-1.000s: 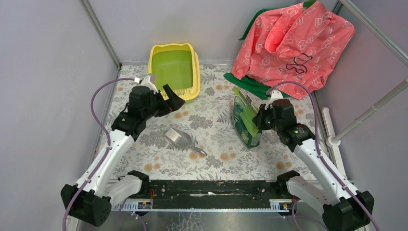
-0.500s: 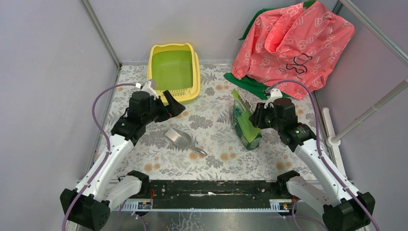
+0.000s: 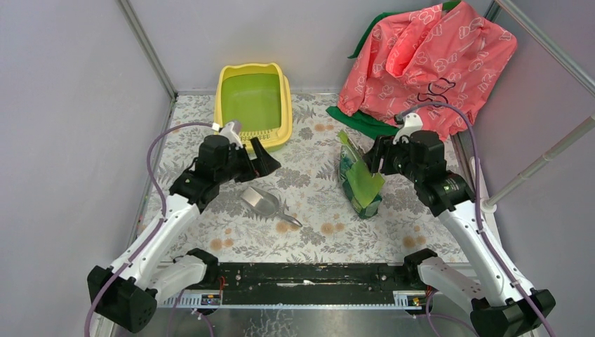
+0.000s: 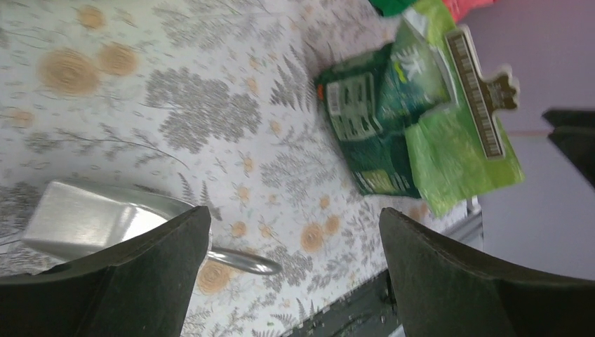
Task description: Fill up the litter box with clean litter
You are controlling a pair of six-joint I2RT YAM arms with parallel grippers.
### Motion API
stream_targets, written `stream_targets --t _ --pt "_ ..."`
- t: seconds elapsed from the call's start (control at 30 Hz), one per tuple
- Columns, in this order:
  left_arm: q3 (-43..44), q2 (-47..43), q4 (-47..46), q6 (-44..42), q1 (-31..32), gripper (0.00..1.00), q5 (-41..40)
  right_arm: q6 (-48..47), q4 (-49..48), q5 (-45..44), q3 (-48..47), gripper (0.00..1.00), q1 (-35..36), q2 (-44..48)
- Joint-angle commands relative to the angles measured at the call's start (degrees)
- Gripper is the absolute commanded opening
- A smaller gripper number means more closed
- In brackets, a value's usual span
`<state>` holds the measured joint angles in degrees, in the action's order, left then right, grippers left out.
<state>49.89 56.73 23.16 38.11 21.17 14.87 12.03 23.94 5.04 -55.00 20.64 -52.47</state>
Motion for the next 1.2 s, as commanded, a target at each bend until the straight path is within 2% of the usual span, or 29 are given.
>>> stream_targets --t 0.0,0.13,0.33,0.5,0.67,0.9,0.97,1.17 --pt "3.3 1.4 -3.2 0.0 5.8 0.99 -2.4 -1.6 1.2 -1.6 -5.0 0.67 0.3 -1.0" --pt "4.6 3.1 -5.0 -0.6 12.0 0.99 -6.6 -3.1 0.7 -1.5 -6.8 0.68 0.4 -3.6" --pt "5.6 9.9 -7.2 2.3 16.0 0.99 -2.5 -4.5 -0.6 -1.3 -9.0 0.66 0.7 -7.9" --pt "5.3 13.0 -9.0 2.9 21.7 0.99 -6.5 -5.1 -1.1 -1.9 -10.5 0.61 1.0 -10.8" --pt "4.7 14.2 -10.4 3.7 23.4 0.99 -7.6 -5.5 -1.7 -1.7 -10.4 0.54 1.2 -12.4" --pt "4.9 14.5 -10.4 3.8 24.2 0.99 -8.1 -5.7 -2.4 -1.7 -10.5 0.51 1.7 -14.2" --pt "4.7 14.5 -10.4 3.9 24.3 0.99 -8.1 -5.6 -3.0 -1.9 -10.4 0.47 1.7 -14.4" --pt "4.3 14.2 -10.3 3.8 24.4 0.99 -8.1 -5.9 -4.2 -1.9 -10.7 0.19 2.1 -15.2"
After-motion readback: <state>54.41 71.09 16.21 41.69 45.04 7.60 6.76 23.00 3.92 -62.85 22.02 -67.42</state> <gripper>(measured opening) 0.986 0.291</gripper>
